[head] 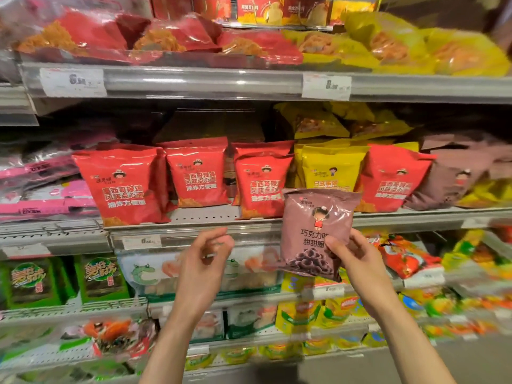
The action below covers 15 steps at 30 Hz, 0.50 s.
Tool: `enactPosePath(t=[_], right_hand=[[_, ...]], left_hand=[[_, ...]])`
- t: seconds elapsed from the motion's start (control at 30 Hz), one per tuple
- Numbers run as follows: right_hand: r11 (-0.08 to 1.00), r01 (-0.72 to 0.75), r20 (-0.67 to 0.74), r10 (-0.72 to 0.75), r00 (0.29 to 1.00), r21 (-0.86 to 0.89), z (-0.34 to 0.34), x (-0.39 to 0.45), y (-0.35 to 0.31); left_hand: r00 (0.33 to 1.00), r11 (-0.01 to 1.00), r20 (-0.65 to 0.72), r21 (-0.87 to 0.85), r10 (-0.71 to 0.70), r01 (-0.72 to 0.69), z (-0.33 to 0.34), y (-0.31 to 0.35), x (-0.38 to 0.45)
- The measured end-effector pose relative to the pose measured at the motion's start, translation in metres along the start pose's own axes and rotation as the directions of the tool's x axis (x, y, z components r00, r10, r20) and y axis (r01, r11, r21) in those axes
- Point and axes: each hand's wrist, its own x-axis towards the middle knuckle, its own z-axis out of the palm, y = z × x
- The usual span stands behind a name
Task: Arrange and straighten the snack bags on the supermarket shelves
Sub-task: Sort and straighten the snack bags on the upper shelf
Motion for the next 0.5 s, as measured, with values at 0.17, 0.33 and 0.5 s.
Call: enactPosePath(t=[0.17, 0.33, 0.5], right_hand=[[1.0, 0.023, 0.009, -0.023, 1.0, 0.002, -0.078, 0.02, 0.0], [1.0, 0.013, 0.057, -0.012, 0.998, -0.016, -0.163, 0.037, -0.002], [0.999, -0.037, 0.038, 0.037, 0.999, 0.008, -0.228, 0.047, -0.002]], left_hand=[[0.999, 0.999, -0.037, -0.046, -0.007, 0.006, 0.076, 0.018, -0.02], [0.997, 0.999, -0.071, -0.036, -0.009, 0.007, 0.161, 0.038, -0.041], [0.997, 1.0, -0.083, -0.026, -0.006, 0.004, 0.223, 0.047, -0.051]])
